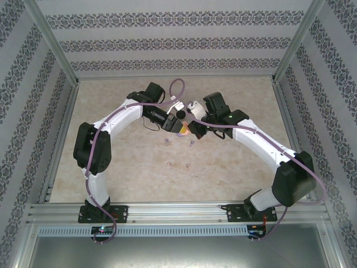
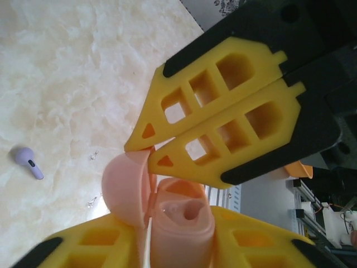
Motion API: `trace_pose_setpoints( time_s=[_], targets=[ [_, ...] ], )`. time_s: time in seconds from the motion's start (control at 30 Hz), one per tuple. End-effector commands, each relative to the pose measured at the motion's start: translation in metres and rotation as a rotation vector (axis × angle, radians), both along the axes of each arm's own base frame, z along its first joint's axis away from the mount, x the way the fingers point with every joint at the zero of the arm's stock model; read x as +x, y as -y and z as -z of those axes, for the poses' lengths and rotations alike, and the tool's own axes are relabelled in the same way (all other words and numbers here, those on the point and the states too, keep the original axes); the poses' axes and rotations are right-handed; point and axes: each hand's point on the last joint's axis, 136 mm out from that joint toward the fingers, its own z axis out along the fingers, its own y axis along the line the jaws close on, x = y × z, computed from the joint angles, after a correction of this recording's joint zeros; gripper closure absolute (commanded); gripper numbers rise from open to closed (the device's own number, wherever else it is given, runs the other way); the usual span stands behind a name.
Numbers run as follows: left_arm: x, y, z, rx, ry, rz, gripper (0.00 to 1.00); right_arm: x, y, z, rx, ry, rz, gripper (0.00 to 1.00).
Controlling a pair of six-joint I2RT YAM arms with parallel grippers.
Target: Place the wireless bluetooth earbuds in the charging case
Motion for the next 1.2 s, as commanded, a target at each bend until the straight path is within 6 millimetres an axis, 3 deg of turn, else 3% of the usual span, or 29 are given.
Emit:
trace_pose_setpoints(
  time_s=[0.0,0.13,0.23,0.3,0.33,0.5,0.63,0.77,0.9,0.97,1.07,1.17],
  targets=[
    [0.003,0.001,0.004,-0.021,0.016,0.007,0.80,0.005,-0.007,-0.018,0.041,0.031,-0.004,1.00],
    [0.003,0.001,0.003,-0.026,0.013,0.003,1.00,0.007,-0.004,-0.020,0.047,0.037,0.016,1.00],
    [0.004,0.001,0.003,-0.031,0.023,-0.008,1.00,0.009,-0.001,-0.026,0.056,0.048,0.043,0.98],
    [0.007,-0.001,0.003,-0.029,0.039,-0.030,1.00,0.010,0.004,-0.034,0.070,0.057,0.073,0.66],
    [0.010,-0.003,0.002,-0.028,0.055,-0.049,1.00,0.009,0.009,-0.038,0.080,0.058,0.091,0.58],
    [0.031,-0.025,-0.007,-0.034,0.126,-0.198,1.00,-0.011,0.032,-0.067,0.164,0.061,0.176,0.44],
    [0.038,-0.042,-0.017,-0.013,0.213,-0.307,1.00,-0.033,0.053,-0.070,0.224,0.028,0.286,0.36],
    [0.037,-0.052,-0.026,-0.006,0.288,-0.379,1.00,-0.040,0.075,-0.046,0.214,-0.069,0.470,0.34],
    [0.043,-0.070,-0.026,0.040,0.491,-0.502,1.00,-0.050,0.077,-0.017,0.218,-0.186,0.564,0.33],
    [0.044,-0.087,-0.025,0.097,0.662,-0.600,1.00,-0.054,0.079,-0.002,0.198,-0.222,0.612,0.33],
    [0.047,-0.117,-0.028,0.185,0.752,-0.745,1.00,-0.059,0.080,0.015,0.186,-0.275,0.657,0.33],
    [0.037,-0.121,-0.038,0.102,0.848,-0.777,1.00,-0.061,0.079,0.025,0.175,-0.297,0.691,0.33]
  ],
)
